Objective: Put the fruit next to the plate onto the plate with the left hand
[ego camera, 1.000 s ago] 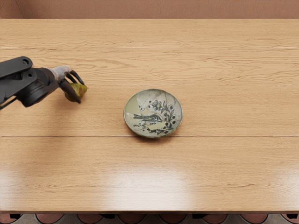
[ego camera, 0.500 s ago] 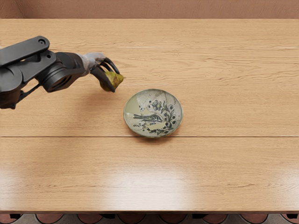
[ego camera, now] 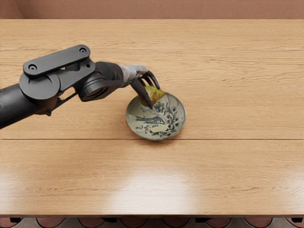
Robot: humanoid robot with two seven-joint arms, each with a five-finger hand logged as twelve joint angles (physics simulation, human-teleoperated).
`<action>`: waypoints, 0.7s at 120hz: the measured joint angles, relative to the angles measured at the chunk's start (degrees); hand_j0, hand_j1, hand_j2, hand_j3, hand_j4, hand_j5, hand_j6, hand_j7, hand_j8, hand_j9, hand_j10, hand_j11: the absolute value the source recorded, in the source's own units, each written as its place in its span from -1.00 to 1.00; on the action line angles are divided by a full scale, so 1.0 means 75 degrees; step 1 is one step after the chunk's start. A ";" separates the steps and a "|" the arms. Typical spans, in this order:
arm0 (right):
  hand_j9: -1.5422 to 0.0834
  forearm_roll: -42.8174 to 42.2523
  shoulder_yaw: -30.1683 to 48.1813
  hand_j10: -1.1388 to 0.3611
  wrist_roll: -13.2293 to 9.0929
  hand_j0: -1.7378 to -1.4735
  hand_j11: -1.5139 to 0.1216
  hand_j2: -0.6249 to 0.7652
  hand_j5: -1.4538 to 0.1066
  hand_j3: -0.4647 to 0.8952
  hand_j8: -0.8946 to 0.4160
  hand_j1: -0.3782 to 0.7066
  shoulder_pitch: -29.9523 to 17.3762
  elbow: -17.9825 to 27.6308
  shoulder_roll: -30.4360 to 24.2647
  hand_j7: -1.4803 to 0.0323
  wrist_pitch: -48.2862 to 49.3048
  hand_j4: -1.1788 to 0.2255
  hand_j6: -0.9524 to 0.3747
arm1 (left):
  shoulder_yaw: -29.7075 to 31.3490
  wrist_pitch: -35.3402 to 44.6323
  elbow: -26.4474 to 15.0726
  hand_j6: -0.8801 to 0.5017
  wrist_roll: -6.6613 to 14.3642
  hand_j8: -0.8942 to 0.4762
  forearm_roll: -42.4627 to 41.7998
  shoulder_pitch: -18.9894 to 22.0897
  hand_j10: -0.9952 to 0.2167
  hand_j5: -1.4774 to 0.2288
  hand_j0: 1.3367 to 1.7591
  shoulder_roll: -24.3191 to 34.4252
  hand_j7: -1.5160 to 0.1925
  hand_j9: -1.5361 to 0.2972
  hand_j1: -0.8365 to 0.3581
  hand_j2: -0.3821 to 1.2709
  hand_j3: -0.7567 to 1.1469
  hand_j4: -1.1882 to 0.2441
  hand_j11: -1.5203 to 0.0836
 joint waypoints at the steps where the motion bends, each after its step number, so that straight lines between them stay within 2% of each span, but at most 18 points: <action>1: 0.86 0.0000 0.0000 0.49 0.0000 -0.40 0.82 -0.11 0.83 -0.32 0.33 -0.90 0.0000 0.0000 0.0000 0.92 0.0001 0.65 0.40 | 0.0009 0.0000 0.0000 -0.27 0.0000 -0.28 0.0003 0.0004 -0.26 -0.39 0.51 -0.0009 -0.33 -0.34 -0.10 0.03 -0.20 -0.18 -0.26; 12: 0.86 0.0001 0.0001 0.49 -0.0001 -0.40 0.82 -0.11 0.83 -0.32 0.33 -0.90 0.0000 -0.0002 0.0000 0.92 0.0000 0.65 0.40 | 0.0075 -0.0001 0.0000 -0.27 0.0001 -0.27 0.0010 0.0003 -0.25 -0.39 0.51 -0.0019 -0.32 -0.34 -0.12 0.07 -0.20 -0.17 -0.26; 17: 0.86 0.0000 0.0002 0.49 -0.0001 -0.40 0.82 -0.11 0.83 -0.32 0.33 -0.90 0.0000 0.0000 0.0000 0.92 0.0000 0.65 0.40 | 0.0091 0.0002 0.0000 -0.29 0.0001 -0.28 0.0023 -0.0013 -0.24 -0.33 0.51 -0.0019 -0.27 -0.29 -0.10 0.01 -0.20 -0.16 -0.20; 28: 0.86 0.0000 0.0002 0.49 -0.0001 -0.40 0.82 -0.11 0.83 -0.32 0.33 -0.90 0.0000 -0.0002 0.0000 0.92 -0.0001 0.65 0.40 | 0.0090 -0.0162 0.0002 -0.13 0.0002 -0.12 0.0035 -0.0105 0.02 0.01 0.52 0.0032 0.06 0.02 0.23 -0.18 -0.20 0.09 0.14; 37: 0.86 0.0000 0.0002 0.49 0.0002 -0.40 0.82 -0.11 0.83 -0.32 0.33 -0.90 0.0000 -0.0003 0.0000 0.92 0.0000 0.65 0.40 | -0.0211 -0.1021 0.0002 -0.01 0.0002 0.01 -0.0137 -0.0088 0.21 0.22 0.52 0.0080 0.27 0.21 0.45 -0.29 -0.20 0.26 0.37; 59: 0.86 0.0000 0.0002 0.49 0.0000 -0.40 0.82 -0.11 0.83 -0.32 0.33 -0.90 0.0000 -0.0003 0.0000 0.92 -0.0003 0.65 0.40 | -0.1568 -0.3487 0.0002 0.15 0.0002 0.17 -0.1461 -0.0077 0.45 0.51 0.52 0.1081 0.56 0.48 0.76 -0.43 -0.20 0.49 0.67; 78: 0.86 0.0000 0.0000 0.49 0.0000 -0.40 0.82 -0.11 0.83 -0.32 0.33 -0.90 0.0000 -0.0003 0.0000 0.92 -0.0004 0.65 0.40 | -0.2358 -0.4143 0.0010 0.21 0.0002 0.23 -0.3248 0.0074 0.55 0.62 0.52 0.1987 0.67 0.58 0.87 -0.49 -0.20 0.57 0.78; 84: 0.86 0.0000 0.0001 0.49 0.0000 -0.40 0.82 -0.11 0.83 -0.32 0.33 -0.90 0.0000 -0.0003 0.0000 0.92 -0.0004 0.65 0.40 | -0.2489 -0.4213 0.0016 0.22 0.0002 0.25 -0.3865 0.0409 0.56 0.64 0.52 0.2282 0.69 0.60 0.89 -0.50 -0.20 0.59 0.80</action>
